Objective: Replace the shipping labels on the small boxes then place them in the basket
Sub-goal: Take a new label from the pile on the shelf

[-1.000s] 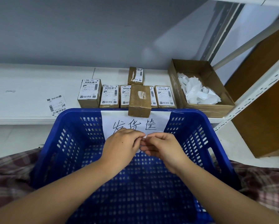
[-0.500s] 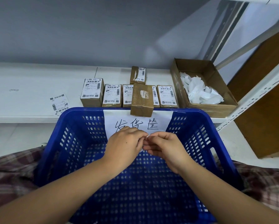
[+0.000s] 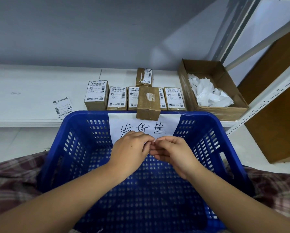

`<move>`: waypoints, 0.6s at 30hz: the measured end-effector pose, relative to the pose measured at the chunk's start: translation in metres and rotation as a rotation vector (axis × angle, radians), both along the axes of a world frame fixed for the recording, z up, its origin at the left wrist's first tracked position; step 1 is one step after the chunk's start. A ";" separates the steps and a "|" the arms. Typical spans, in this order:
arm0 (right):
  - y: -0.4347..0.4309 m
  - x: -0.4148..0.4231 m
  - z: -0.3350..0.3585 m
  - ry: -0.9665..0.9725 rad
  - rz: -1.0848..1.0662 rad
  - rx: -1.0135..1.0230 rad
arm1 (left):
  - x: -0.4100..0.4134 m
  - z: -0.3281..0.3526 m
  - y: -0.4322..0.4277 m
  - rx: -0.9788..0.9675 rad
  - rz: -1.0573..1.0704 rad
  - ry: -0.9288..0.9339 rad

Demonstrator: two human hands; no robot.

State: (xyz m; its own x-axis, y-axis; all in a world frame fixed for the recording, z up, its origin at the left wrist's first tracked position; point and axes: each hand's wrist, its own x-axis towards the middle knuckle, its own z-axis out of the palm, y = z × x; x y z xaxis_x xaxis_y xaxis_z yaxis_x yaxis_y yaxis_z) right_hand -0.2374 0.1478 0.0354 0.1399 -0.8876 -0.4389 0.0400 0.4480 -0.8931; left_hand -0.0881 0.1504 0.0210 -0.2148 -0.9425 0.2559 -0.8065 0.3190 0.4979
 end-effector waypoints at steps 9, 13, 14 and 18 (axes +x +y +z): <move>0.000 0.000 -0.004 0.037 0.008 -0.034 | -0.002 0.000 0.001 0.107 0.001 0.088; 0.000 0.000 -0.005 0.050 0.029 -0.085 | -0.001 0.001 0.000 0.172 0.016 0.223; 0.001 0.000 -0.005 0.058 0.034 -0.103 | -0.001 0.001 -0.001 0.187 0.022 0.244; 0.001 0.000 -0.005 0.231 0.076 -0.242 | -0.001 0.002 0.000 0.227 0.052 0.290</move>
